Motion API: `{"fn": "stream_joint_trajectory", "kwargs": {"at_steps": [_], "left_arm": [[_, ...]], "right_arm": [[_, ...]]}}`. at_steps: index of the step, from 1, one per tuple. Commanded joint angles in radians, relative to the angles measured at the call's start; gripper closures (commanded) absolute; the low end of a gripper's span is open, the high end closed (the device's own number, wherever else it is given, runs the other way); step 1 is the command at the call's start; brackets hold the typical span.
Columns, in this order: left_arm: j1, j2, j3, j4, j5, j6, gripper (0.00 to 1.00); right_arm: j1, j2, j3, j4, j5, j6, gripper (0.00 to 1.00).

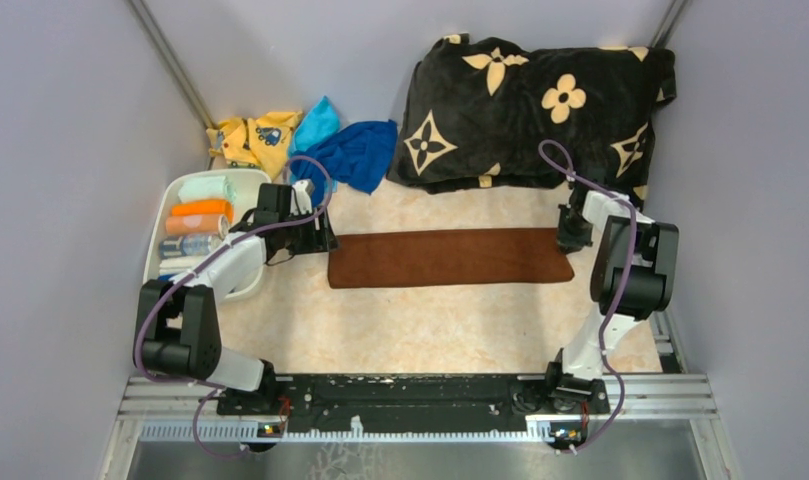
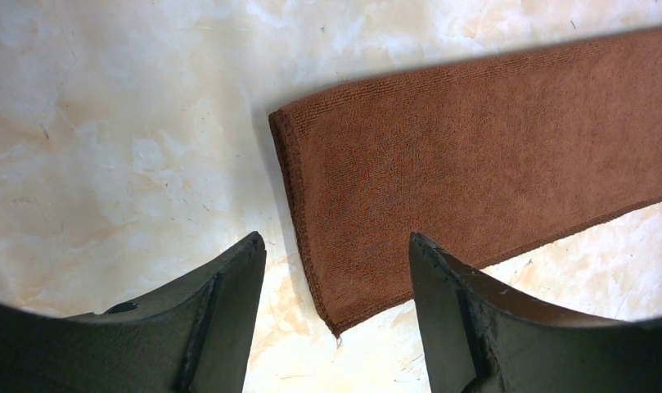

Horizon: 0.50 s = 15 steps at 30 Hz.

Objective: Roll the towels
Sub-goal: Fold the towel at the center of the board.

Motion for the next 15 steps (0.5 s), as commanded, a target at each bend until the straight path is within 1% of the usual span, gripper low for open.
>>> {"fn": "stream_joint_trajectory", "kwargs": {"at_steps": [1, 6, 9, 12, 15], "left_arm": [[0.001, -0.038, -0.008, 0.021, 0.015, 0.016, 0.29], [0.001, -0.031, -0.007, 0.021, 0.027, 0.015, 0.29], [0.001, -0.024, -0.006, 0.024, 0.044, 0.014, 0.29], [0.001, -0.02, -0.011, 0.03, 0.072, 0.012, 0.29], [0.001, -0.008, -0.012, 0.04, 0.107, 0.004, 0.29]], "right_arm": [[0.003, 0.104, -0.029, -0.048, 0.124, 0.032, 1.0], [-0.031, 0.043, 0.122, -0.128, 0.436, 0.062, 1.0], [-0.036, 0.037, 0.222, -0.179, 0.608, 0.056, 1.0], [-0.036, 0.06, 0.297, -0.227, 0.69, 0.052, 1.0], [-0.014, 0.055, 0.31, -0.262, 0.665, 0.071, 1.0]]}}
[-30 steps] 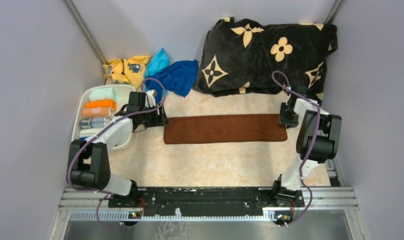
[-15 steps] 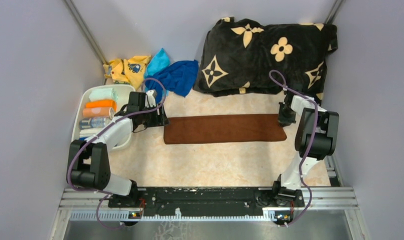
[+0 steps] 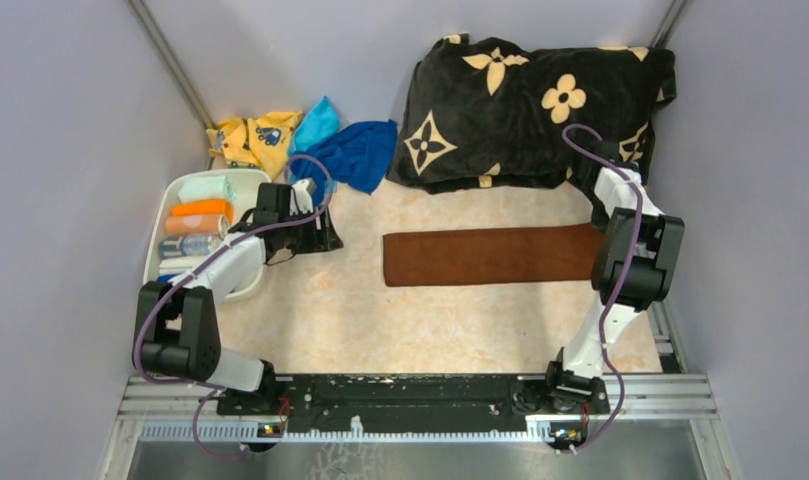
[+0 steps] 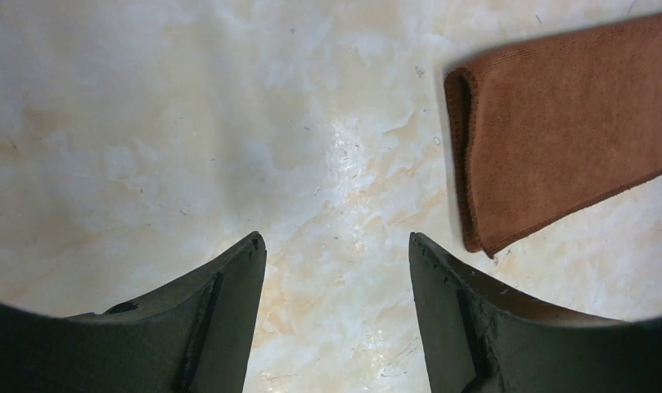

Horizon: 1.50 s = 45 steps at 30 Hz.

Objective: Roll the towels
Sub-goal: Fold the towel at the center of the board.

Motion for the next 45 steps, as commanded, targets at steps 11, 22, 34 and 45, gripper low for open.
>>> {"fn": "stream_joint_trajectory", "kwargs": {"at_steps": [11, 22, 34, 45], "left_arm": [[-0.008, 0.056, -0.026, 0.089, 0.206, -0.079, 0.3], [-0.053, 0.16, -0.048, 0.238, 0.332, -0.249, 0.33], [-0.144, 0.279, -0.011, 0.317, 0.336, -0.319, 0.37], [-0.166, 0.341, -0.018, 0.356, 0.352, -0.336, 0.48]], "right_arm": [[0.258, -0.217, 0.009, -0.132, -0.518, 0.133, 1.0], [0.563, -0.182, 0.099, -0.146, -0.646, 0.287, 1.0], [0.779, -0.011, 0.276, -0.144, -0.684, 0.458, 1.0], [0.862, 0.087, 0.324, -0.063, -0.68, 0.578, 1.0]]}}
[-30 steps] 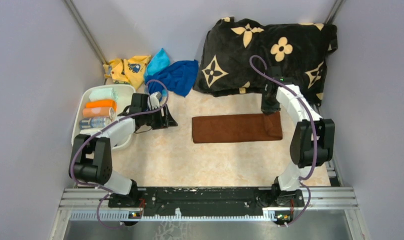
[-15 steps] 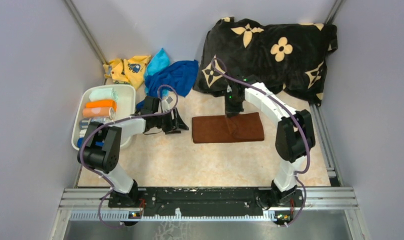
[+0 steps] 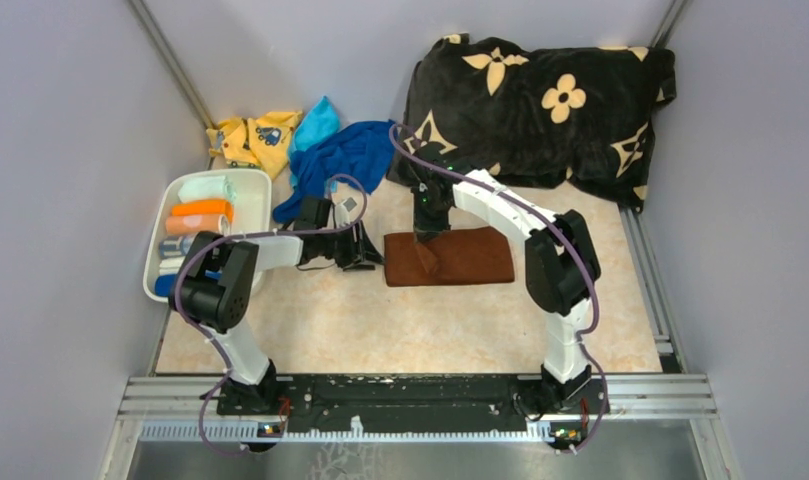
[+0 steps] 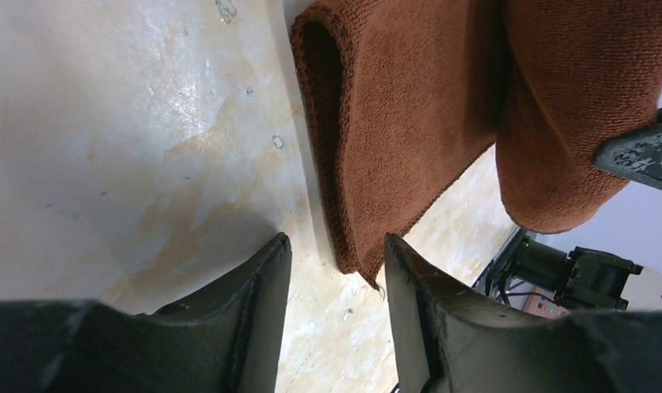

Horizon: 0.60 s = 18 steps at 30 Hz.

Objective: Roll the towels
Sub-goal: Fold the towel at the center of the board.

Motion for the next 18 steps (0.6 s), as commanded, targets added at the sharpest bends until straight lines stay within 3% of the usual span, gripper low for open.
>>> {"fn": "stream_joint_trajectory", "kwargs": {"at_steps": [1, 18], "left_arm": [[-0.017, 0.032, 0.012, 0.035, 0.015, -0.006, 0.5], [-0.041, 0.071, -0.002, 0.055, 0.022, -0.011, 0.81]], "right_arm": [[0.024, 0.034, 0.049, 0.07, -0.008, 0.083, 1.0], [0.051, 0.134, 0.021, 0.187, -0.071, 0.161, 1.0]]}}
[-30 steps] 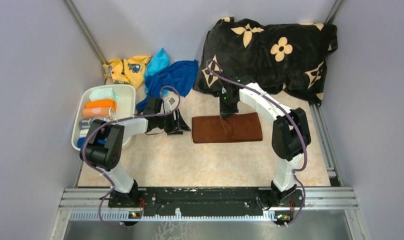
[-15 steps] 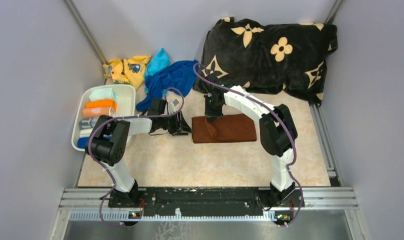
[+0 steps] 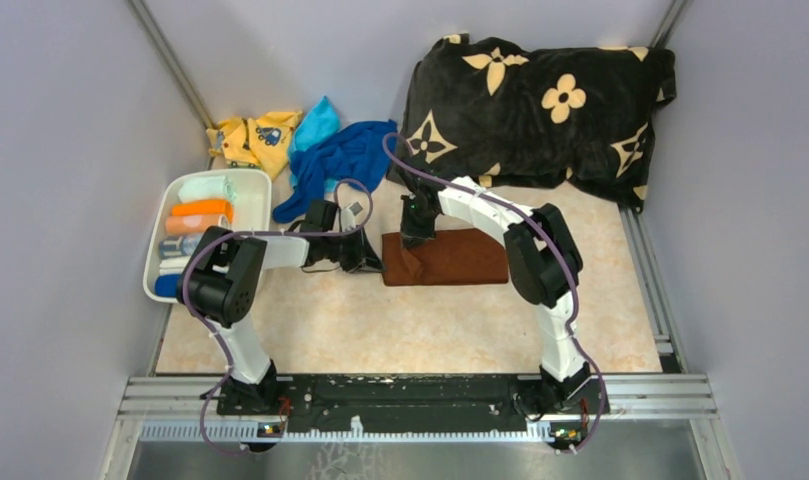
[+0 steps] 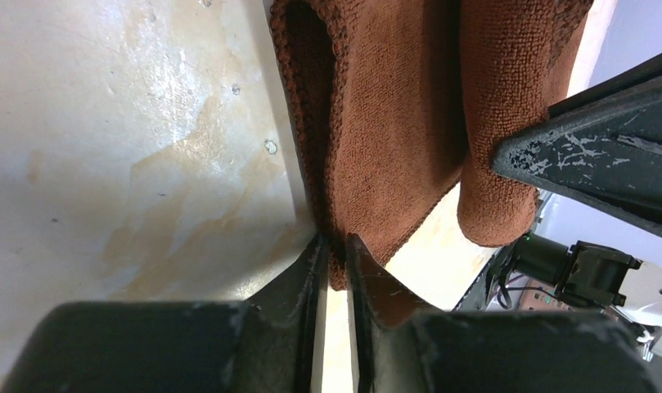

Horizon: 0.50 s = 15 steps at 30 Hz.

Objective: Roll the towels
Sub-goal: Fold the towel at the center of the board.

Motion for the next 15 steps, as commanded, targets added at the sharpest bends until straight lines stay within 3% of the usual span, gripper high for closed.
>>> {"fn": "stream_joint_trajectory", "kwargs": {"at_steps": [1, 15], "left_arm": [[-0.01, 0.019, -0.003, 0.014, 0.007, 0.013, 0.82], [-0.012, 0.02, 0.001, -0.005, -0.005, 0.023, 0.86]], "right_arm": [[0.019, 0.015, 0.024, 0.061, -0.029, 0.033, 1.0], [0.029, 0.053, 0.022, 0.097, -0.058, 0.055, 1.0]]}}
